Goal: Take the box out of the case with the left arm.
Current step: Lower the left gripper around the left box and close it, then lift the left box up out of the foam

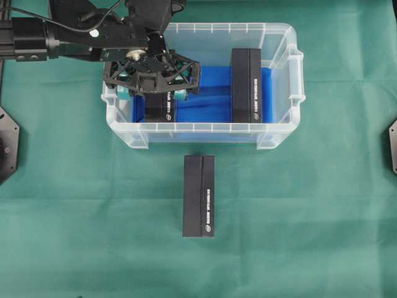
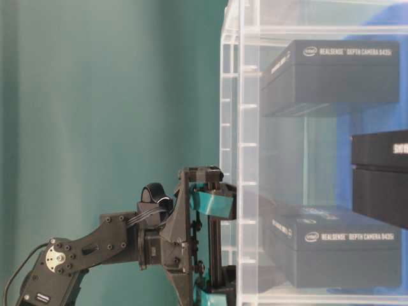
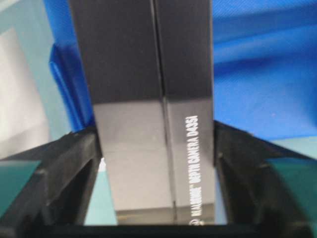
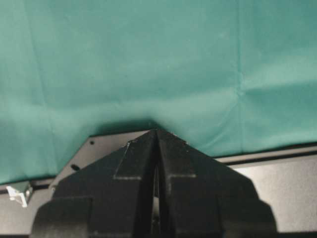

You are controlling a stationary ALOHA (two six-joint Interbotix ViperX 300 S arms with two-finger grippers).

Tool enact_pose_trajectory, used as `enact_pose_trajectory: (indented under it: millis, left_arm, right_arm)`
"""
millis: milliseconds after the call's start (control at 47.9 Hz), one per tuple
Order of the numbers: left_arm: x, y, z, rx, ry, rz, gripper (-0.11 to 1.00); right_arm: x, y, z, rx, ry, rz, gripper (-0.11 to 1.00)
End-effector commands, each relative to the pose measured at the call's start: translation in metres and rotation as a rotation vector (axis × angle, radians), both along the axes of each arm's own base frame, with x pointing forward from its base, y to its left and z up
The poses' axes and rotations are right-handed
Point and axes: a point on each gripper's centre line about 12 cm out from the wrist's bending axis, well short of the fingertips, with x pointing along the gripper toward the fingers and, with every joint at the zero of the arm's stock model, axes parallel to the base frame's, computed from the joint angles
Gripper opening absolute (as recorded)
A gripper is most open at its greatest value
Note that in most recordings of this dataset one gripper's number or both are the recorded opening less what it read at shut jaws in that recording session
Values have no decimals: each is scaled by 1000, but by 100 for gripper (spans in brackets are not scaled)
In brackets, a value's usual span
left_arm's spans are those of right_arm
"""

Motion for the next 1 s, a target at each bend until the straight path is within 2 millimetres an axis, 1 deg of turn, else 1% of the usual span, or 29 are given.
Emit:
enact_pose_trajectory:
  millis: [0, 271, 605, 730, 980]
  left_arm:
    - [5, 4, 0, 4, -37, 18, 61]
    - [4, 0, 2, 2, -41, 12, 61]
    - [3, 0, 4, 4, -42, 12, 61]
    - [2, -1, 14, 5, -51, 13, 61]
    - [-2, -3, 50, 2, -28, 11, 61]
  right_arm:
    - [2, 0, 4, 1, -12, 1, 0]
    - [2, 0, 4, 1, -14, 1, 0]
    - [2, 0, 5, 1, -15, 1, 0]
    - [2, 0, 5, 1, -15, 1, 0]
    - [2, 0, 5, -2, -18, 2, 0]
